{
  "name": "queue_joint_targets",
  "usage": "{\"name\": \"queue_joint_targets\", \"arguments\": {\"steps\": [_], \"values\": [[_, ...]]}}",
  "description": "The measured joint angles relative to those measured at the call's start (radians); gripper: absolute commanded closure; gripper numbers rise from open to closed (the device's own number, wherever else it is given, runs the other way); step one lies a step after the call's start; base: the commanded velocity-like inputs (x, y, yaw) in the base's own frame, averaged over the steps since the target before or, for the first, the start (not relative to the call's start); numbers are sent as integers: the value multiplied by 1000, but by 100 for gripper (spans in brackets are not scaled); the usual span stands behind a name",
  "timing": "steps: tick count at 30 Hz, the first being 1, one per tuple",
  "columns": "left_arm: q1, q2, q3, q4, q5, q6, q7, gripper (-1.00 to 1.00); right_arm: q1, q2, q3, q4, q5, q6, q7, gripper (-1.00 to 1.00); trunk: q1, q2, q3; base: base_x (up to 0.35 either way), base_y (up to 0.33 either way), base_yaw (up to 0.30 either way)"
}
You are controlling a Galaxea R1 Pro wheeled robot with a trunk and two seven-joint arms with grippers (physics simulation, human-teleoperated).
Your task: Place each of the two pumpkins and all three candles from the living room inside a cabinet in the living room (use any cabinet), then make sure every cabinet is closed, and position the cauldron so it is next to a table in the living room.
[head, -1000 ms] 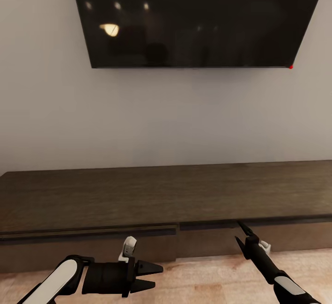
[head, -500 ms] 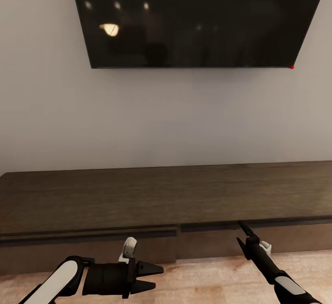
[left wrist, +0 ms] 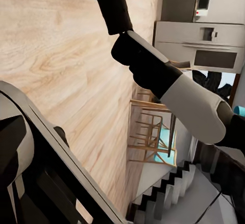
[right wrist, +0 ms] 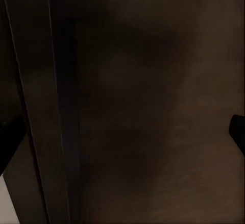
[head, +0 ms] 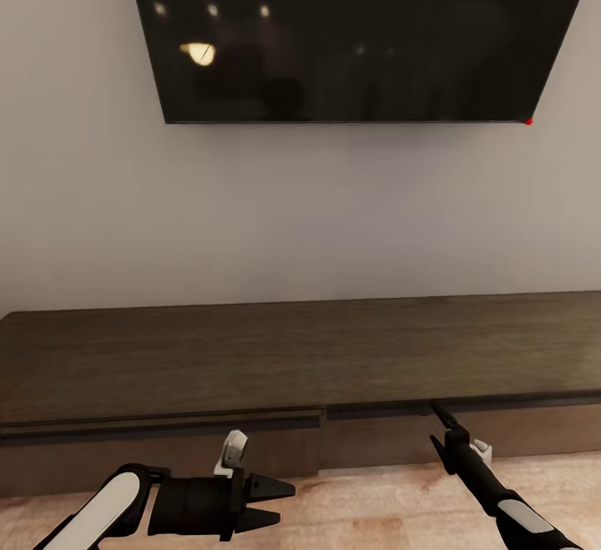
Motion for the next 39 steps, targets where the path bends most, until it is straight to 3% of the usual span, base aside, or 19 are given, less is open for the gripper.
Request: {"name": "queue_joint_targets", "arguments": {"steps": [18,27,39], "values": [[-2,-12,6,1,-13,1,0,-100,0,-1,5,-9,7,3,16,-100,0,0,0,0,0,0],[-1,-12,6,1,-13,0,0,-100,1,-3,-9,-20,54,7,42,-100,0,0,0,0,0,0],[-1,-12,4,1,-13,0,-1,-100,0,-3,5,-29,58,11,63,-100,0,0,0,0,0,0]]}}
